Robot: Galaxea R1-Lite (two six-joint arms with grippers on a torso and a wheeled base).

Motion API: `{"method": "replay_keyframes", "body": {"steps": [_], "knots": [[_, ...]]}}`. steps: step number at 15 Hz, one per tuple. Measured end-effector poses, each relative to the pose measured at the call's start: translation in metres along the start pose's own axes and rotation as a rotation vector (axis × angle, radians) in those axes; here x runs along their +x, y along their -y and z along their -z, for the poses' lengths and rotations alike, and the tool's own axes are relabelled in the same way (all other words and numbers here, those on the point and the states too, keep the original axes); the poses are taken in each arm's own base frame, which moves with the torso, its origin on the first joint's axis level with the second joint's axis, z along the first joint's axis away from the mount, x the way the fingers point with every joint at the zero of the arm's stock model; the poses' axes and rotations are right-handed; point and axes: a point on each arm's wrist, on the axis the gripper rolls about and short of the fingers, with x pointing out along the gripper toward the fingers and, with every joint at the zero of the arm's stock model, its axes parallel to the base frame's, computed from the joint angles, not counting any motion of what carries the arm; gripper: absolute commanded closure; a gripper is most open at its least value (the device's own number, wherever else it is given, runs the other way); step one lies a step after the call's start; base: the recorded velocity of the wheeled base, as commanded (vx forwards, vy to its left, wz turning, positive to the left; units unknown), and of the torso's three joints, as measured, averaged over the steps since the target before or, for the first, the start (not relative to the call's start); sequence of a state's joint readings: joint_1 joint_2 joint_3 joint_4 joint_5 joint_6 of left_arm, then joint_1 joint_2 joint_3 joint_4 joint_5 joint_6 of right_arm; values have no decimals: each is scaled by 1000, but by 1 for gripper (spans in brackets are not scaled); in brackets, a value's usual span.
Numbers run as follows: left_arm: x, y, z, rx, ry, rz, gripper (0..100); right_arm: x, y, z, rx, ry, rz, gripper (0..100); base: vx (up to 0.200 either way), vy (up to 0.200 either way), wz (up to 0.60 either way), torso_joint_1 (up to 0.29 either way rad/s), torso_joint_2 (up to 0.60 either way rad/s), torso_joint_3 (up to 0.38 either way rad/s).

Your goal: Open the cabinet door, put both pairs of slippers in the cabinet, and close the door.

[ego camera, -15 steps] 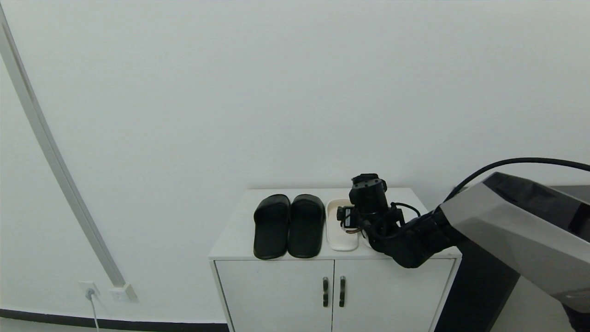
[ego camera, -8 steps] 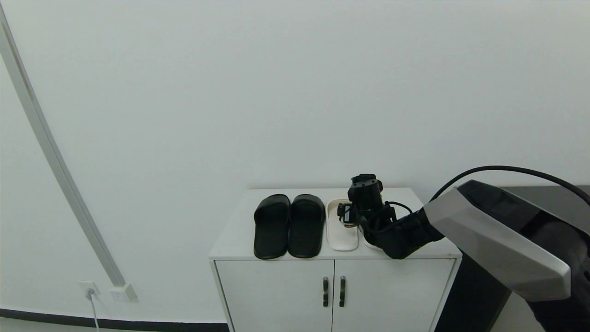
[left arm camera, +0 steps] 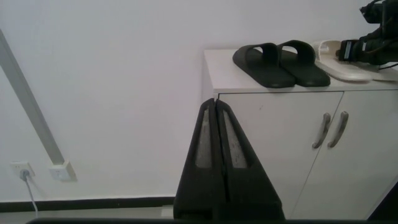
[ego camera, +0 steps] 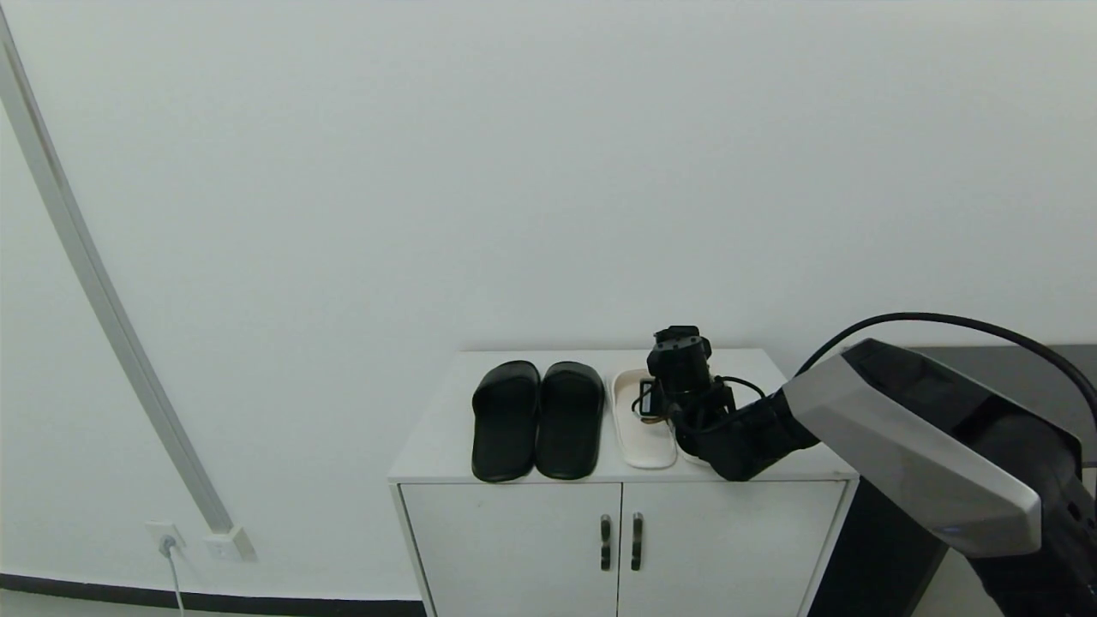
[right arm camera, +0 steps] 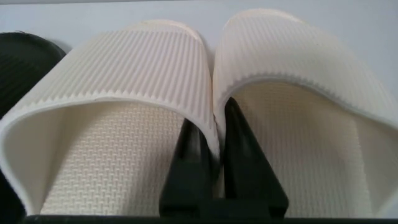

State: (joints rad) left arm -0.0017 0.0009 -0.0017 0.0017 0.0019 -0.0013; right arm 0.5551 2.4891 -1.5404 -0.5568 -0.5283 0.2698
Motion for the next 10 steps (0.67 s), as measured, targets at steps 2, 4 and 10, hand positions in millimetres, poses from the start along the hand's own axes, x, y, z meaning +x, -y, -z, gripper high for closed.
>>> {"method": "replay_keyframes", "body": {"steps": [2,4,10], "knots": [[0,0,0,0,0,-2,100,-3,1,-1,-2,-2,3,100,0,0,0,0,0,0],[0,0,0,0,0,-2,100,-12,4,-4,-11,-9,2,100,0,0,0,0,0,0],[0,0,0,1,0,-2,100,-92,29,-9,-103,19,-125,100,0,0,0,0,0,0]]}}
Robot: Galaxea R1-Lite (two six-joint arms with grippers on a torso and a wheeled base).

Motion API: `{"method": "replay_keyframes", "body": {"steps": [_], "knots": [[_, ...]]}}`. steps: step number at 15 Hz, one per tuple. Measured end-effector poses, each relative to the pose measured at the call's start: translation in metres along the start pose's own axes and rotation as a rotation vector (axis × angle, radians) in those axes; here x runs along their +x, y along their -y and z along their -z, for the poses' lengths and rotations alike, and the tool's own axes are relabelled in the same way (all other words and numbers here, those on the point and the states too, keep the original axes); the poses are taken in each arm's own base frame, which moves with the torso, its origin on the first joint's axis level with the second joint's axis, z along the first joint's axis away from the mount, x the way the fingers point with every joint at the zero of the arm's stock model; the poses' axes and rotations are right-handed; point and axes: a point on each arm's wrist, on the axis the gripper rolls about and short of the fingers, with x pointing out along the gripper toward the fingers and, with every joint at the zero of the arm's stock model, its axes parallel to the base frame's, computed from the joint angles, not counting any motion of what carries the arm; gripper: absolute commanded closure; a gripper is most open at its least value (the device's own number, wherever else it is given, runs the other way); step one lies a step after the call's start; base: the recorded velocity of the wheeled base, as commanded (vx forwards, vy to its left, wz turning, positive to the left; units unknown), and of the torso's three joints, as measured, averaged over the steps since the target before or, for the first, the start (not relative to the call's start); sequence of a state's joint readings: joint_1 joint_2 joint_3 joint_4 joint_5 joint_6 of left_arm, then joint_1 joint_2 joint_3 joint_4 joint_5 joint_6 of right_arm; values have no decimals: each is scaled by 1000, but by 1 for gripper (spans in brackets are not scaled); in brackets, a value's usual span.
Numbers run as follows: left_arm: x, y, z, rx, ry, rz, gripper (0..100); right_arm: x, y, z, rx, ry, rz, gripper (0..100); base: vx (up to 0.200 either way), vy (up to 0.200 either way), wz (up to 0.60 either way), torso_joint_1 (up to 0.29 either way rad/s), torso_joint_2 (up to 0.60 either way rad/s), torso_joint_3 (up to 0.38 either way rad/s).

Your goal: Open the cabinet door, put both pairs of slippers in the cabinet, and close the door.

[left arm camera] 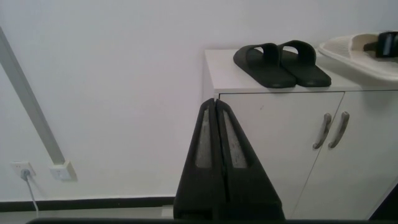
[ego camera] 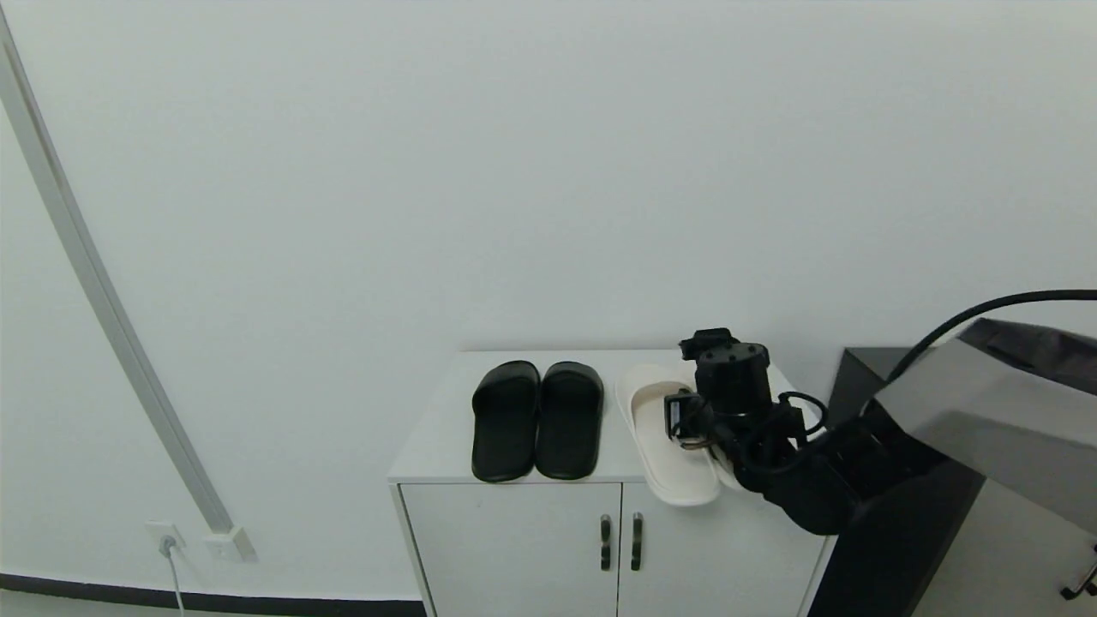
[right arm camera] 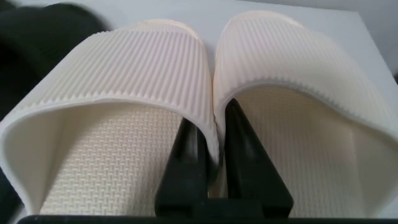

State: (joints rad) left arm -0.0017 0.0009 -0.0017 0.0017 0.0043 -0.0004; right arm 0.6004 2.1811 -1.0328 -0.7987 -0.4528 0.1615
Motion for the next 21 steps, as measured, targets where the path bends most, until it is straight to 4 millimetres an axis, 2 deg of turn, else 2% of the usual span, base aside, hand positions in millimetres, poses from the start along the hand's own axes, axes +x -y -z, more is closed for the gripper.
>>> {"method": "replay_keyframes", "body": {"steps": [3,5,8,10,13,21], "knots": [[0,0,0,1,0,1,100,-59,11,5,-57,3,-208,100,0,0,0,0,0,0],[0,0,0,2,0,3,100,-98,24,7,-86,-9,-413,100,0,0,0,0,0,0],[0,0,0,3,0,3,100,-143,41,5,-109,-11,-673,100,0,0,0,0,0,0],[0,0,0,2,0,3,100,-152,42,5,-111,-26,-734,100,0,0,0,0,0,0],[0,0,0,0,0,2,100,-155,38,5,-116,-26,-760,100,0,0,0,0,0,0],[0,0,0,0,0,2,100,-156,32,10,-131,-38,-778,100,-200,0,0,0,0,3]]}}
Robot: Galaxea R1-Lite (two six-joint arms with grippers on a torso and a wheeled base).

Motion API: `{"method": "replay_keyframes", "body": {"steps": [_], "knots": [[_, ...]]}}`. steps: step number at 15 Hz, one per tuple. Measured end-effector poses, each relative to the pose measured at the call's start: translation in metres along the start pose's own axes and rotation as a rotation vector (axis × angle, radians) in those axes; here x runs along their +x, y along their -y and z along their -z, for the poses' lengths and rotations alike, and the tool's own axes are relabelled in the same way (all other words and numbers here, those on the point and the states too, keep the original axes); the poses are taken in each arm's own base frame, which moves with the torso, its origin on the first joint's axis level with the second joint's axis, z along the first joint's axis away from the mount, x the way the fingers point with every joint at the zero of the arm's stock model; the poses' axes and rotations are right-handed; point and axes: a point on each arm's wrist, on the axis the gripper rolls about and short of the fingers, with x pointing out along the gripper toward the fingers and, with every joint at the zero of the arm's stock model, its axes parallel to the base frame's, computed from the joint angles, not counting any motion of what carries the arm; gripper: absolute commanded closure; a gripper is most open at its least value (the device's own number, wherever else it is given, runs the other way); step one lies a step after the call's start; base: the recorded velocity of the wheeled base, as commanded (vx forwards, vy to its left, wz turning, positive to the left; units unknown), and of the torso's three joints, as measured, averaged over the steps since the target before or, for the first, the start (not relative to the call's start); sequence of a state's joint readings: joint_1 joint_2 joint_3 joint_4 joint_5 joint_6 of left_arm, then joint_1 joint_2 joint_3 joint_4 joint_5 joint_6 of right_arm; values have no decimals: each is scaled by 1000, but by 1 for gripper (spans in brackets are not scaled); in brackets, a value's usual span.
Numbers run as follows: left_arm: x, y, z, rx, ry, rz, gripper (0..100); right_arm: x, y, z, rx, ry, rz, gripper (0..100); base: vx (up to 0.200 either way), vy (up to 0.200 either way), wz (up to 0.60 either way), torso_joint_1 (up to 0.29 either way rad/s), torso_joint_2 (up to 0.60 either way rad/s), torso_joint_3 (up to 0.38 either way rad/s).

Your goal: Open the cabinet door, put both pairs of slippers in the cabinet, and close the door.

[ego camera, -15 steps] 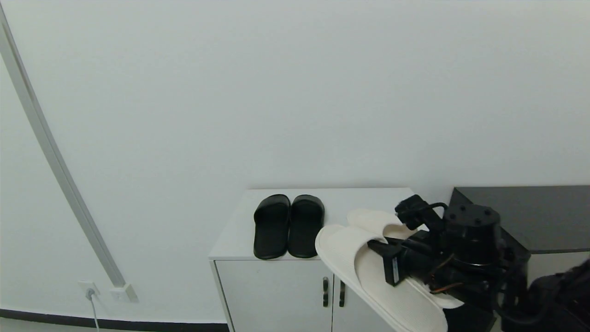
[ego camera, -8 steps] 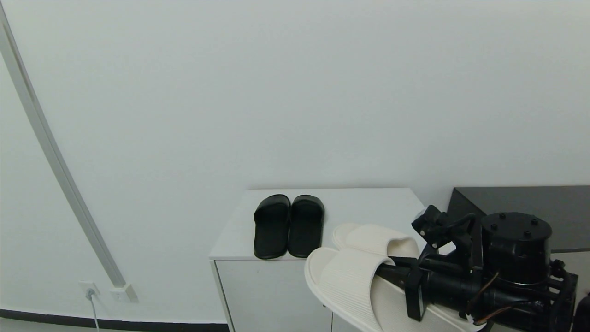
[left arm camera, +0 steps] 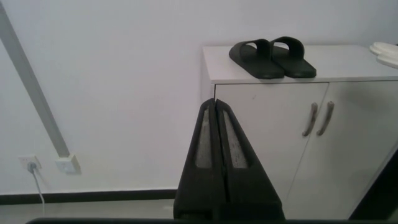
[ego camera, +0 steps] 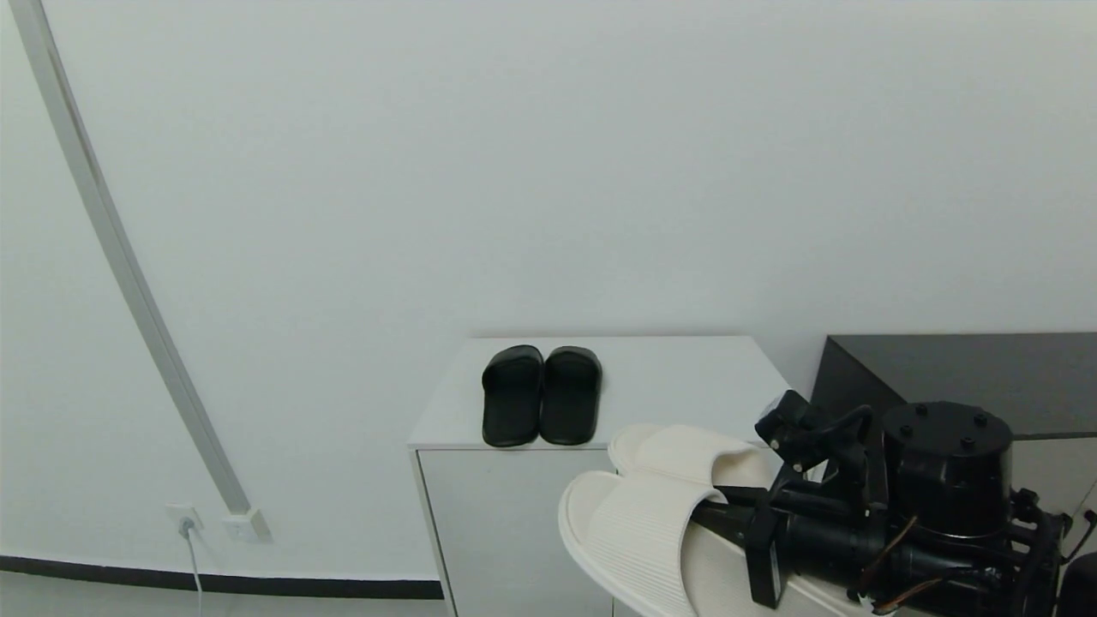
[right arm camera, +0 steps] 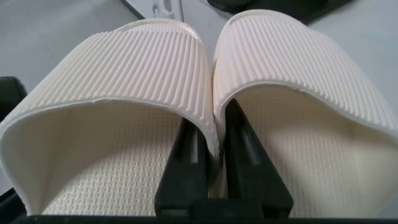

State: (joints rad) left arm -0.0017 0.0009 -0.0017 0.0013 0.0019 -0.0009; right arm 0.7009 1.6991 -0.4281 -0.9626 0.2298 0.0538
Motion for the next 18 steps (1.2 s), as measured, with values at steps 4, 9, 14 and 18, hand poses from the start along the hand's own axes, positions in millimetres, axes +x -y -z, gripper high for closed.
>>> {"method": "replay_keyframes", "body": {"steps": [4,9,14,18], "knots": [[0,0,0,0,0,-1,100,2,1,2,0,-7,2,100,-50,0,0,2,1,1],[0,0,0,1,0,-2,100,4,0,7,2,-28,0,100,0,0,0,0,0,0],[0,0,0,2,0,-2,100,5,0,7,0,-22,1,100,0,0,0,0,0,0],[0,0,0,1,0,-2,100,5,0,8,-1,-23,3,100,0,0,0,-46,100,62]]}}
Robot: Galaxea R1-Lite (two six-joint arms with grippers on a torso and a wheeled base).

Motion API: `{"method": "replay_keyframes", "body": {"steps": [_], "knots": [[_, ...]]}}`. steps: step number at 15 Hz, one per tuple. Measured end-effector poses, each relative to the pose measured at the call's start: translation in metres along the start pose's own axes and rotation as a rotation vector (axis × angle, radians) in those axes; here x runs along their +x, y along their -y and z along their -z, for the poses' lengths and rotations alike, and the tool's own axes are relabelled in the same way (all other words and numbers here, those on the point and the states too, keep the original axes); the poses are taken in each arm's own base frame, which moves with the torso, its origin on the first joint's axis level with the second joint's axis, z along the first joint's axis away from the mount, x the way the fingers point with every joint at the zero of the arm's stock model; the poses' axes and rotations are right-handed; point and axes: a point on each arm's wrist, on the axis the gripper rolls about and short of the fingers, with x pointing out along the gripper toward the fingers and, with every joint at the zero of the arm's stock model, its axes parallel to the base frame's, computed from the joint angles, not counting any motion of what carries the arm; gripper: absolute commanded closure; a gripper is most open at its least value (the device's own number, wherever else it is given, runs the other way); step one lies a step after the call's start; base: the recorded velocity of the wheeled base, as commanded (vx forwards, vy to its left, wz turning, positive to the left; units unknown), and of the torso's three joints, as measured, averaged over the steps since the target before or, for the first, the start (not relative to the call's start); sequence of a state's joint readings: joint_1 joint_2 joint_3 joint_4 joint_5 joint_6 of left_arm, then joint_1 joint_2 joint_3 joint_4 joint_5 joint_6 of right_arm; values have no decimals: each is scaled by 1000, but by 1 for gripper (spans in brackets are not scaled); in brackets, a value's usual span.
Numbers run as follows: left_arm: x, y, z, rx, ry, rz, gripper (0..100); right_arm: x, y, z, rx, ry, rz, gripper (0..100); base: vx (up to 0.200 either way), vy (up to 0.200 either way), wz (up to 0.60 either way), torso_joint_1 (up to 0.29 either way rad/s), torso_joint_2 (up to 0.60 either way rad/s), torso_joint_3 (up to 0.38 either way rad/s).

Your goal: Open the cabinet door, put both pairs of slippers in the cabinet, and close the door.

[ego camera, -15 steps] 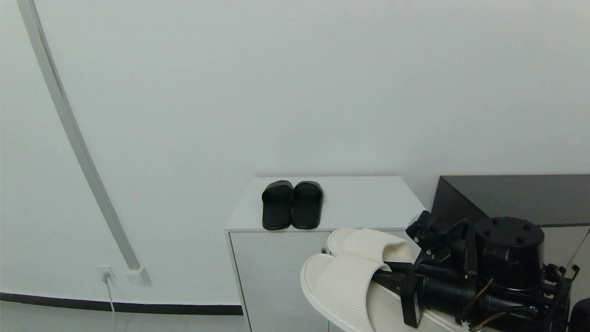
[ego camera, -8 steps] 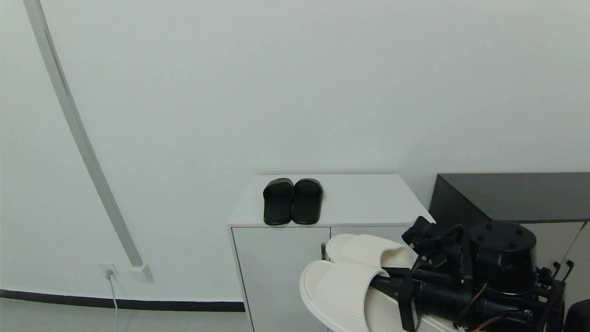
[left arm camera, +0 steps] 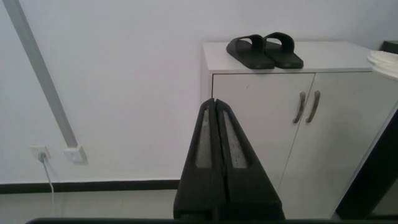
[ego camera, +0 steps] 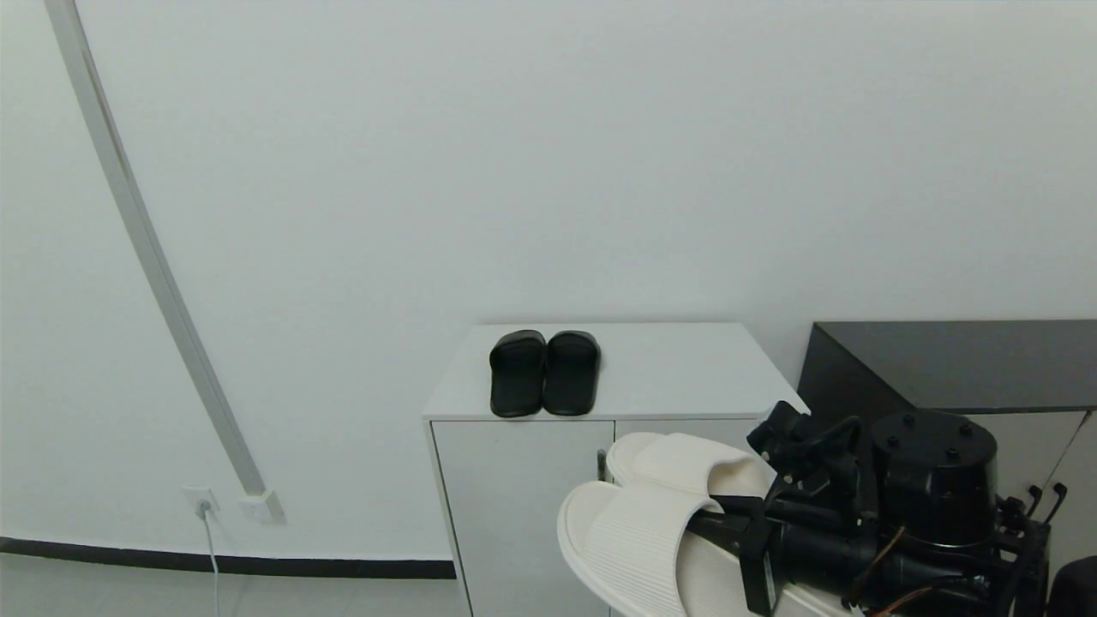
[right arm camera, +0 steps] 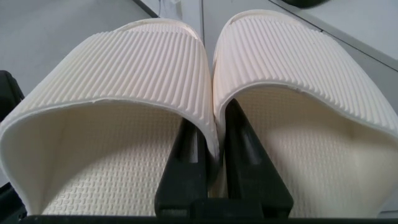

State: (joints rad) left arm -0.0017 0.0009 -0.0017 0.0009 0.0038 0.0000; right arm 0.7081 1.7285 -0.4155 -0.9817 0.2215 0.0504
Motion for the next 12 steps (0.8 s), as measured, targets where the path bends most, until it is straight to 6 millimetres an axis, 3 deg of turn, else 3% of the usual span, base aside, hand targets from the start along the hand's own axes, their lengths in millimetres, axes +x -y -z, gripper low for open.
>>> {"method": "replay_keyframes", "body": {"steps": [3,4,12], "knots": [[0,0,0,0,0,2,100,0,0,1,0,-3,0,100,0,0,0,-149,367,206],[0,0,0,0,-1,4,0,0,0,1,0,-3,-1,100,0,0,0,-163,398,227],[0,0,0,-1,-1,4,0,-4,-1,4,-3,5,-2,100,0,0,0,-220,530,310]]}}
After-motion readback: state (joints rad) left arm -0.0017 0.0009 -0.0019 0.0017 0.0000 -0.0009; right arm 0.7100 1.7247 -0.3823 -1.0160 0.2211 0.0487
